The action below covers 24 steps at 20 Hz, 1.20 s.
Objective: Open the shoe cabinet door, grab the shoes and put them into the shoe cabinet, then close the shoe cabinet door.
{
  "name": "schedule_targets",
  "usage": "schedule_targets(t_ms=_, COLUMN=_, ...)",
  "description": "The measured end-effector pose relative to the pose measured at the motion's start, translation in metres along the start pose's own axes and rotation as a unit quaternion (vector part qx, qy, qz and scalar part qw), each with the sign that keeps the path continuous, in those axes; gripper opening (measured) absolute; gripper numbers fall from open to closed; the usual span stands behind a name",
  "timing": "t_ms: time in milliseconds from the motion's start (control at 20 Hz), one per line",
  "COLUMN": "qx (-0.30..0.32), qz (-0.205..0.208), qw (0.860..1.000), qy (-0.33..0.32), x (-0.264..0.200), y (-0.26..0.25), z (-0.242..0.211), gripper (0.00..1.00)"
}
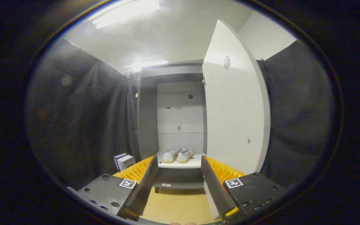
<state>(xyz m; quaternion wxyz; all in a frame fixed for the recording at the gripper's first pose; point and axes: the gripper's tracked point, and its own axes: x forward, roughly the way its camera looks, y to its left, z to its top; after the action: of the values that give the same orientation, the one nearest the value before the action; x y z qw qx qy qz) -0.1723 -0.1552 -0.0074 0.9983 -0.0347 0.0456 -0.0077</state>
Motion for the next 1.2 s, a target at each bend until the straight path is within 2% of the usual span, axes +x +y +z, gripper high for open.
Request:
schedule_targets(t_ms=250, qx=-0.002, qz=-0.075, qw=0.997, qy=-0.013, x=-0.022, y=-0.057, z=0.012, gripper=0.87)
schedule_targets(t_ms=450, qx=-0.002, qz=-0.145, qw=0.989, qy=-0.028, x=-0.044, y=-0.117, z=0.026, gripper=0.87)
schedule_targets(t_ms=650, qx=-0.002, qz=-0.191, qw=0.981, qy=-0.031, x=-0.049, y=-0.162, z=0.027, gripper=0.87)
schedule_targets(t_ms=850, qx=0.005, qz=-0.195, qw=0.981, qy=-0.018, x=-0.034, y=-0.186, z=0.018, gripper=0.88)
schedule_targets(t_ms=1200, qx=0.005, qz=-0.154, qw=0.988, qy=0.018, x=-0.003, y=-0.186, z=-0.002, gripper=0.91)
